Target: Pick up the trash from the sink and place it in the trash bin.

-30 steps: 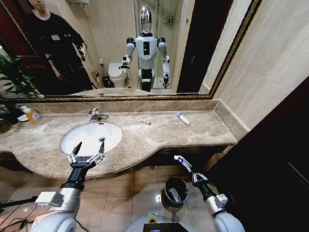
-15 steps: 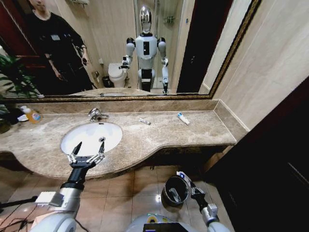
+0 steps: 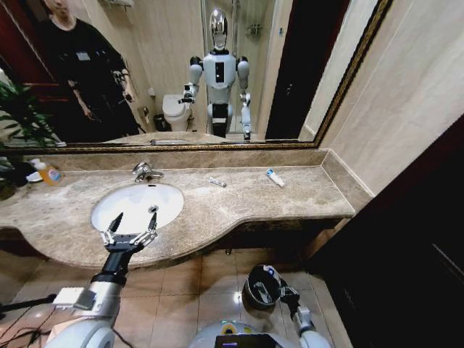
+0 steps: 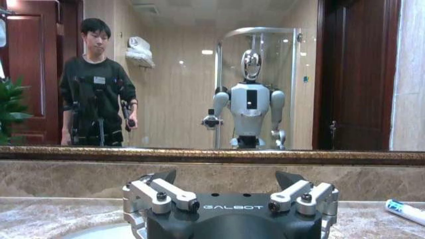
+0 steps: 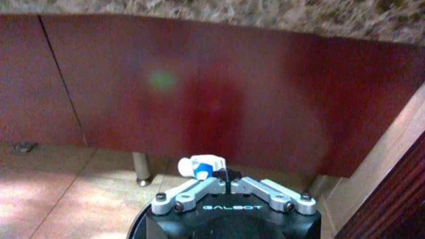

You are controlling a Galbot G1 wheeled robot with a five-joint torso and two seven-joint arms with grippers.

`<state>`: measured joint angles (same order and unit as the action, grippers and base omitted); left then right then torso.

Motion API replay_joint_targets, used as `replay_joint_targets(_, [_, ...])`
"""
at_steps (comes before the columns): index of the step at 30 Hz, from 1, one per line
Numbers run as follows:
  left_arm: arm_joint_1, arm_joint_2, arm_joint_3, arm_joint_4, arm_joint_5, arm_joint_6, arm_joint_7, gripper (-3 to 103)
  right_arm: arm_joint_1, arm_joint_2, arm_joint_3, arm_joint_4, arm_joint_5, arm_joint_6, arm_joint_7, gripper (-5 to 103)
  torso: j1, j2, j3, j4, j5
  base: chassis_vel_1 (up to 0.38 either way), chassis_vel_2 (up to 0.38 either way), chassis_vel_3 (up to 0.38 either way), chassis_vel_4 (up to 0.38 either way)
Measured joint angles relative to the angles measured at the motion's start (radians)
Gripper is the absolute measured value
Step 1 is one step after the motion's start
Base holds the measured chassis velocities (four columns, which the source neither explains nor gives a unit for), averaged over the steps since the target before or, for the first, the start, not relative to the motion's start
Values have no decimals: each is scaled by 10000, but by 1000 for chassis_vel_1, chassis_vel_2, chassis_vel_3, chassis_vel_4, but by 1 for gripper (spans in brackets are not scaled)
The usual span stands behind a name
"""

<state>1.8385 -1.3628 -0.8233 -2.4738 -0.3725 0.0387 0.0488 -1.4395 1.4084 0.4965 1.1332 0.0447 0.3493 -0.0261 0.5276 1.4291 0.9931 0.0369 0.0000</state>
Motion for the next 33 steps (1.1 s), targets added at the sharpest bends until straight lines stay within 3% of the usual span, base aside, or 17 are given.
replay_joint_targets(2, [0,0,0,0,0,0,0,100,91,102,-22,-189,-237,36,124,-1,0,0,0,0,0,0,0,0,0])
replay_joint_targets(9, [0,0,-1,0,0,0,0,100,202,314,-50,-595,-767,349,276,25,0,0,0,0,-1,0,0,0,0])
replay_joint_targets(12, [0,0,0,0,0,0,0,100,193,325,-57,-654,-779,403,316,31,0,0,0,0,0,0,0,0,0])
replay_joint_targets(16, [0,0,0,0,0,0,0,100,166,293,-58,-742,-770,510,391,52,0,0,0,0,-1,0,0,0,0])
replay_joint_targets(24, [0,0,0,0,0,0,0,100,116,224,-54,-821,-695,630,463,74,0,0,0,-1,0,0,0,0,0])
replay_joint_targets(28, [0,0,0,0,0,0,0,100,79,212,-53,-806,-652,668,500,95,0,0,0,-1,1,0,0,0,0])
replay_joint_targets(33, [0,1,0,0,0,0,0,100,-55,92,-56,-474,-528,614,501,100,0,0,0,0,0,0,0,0,0])
